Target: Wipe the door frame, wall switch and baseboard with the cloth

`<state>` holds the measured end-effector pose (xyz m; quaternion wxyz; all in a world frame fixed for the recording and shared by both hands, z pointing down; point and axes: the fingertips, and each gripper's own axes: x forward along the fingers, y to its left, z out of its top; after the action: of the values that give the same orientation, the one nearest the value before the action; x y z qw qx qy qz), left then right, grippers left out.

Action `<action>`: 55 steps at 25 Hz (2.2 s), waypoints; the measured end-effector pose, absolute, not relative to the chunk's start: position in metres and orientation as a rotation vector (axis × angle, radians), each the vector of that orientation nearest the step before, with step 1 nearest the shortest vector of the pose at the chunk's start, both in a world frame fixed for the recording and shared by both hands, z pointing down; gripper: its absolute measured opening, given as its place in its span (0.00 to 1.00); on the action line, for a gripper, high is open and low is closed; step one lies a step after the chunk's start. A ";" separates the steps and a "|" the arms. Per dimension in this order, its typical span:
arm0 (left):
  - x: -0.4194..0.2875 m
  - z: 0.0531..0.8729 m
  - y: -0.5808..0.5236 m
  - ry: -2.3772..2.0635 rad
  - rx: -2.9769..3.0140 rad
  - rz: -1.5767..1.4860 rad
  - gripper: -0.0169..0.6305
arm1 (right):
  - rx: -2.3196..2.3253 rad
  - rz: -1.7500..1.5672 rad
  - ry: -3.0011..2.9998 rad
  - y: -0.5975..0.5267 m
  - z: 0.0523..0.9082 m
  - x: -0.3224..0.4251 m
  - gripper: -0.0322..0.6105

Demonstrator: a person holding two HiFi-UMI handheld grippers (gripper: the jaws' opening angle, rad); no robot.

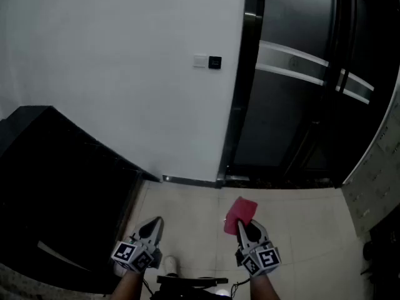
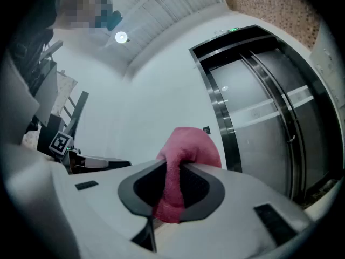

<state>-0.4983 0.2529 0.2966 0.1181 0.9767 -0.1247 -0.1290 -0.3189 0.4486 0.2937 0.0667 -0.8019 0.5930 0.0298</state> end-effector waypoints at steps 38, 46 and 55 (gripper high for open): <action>0.038 0.204 -0.133 -0.348 2.952 -0.395 0.03 | -2.455 0.440 2.010 -0.012 0.183 0.209 0.15; 0.061 0.198 -0.202 -0.361 3.009 -0.356 0.03 | -2.747 0.911 2.054 -0.118 0.104 0.246 0.15; 0.072 0.211 -0.243 -0.274 2.985 -0.306 0.03 | -2.878 1.491 2.070 -0.204 0.036 0.216 0.15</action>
<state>0.0721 -0.2432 0.2112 0.0640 0.9886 -0.0909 -0.1012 0.2159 -0.2040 0.0364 -0.3447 -0.7025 0.5052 0.3640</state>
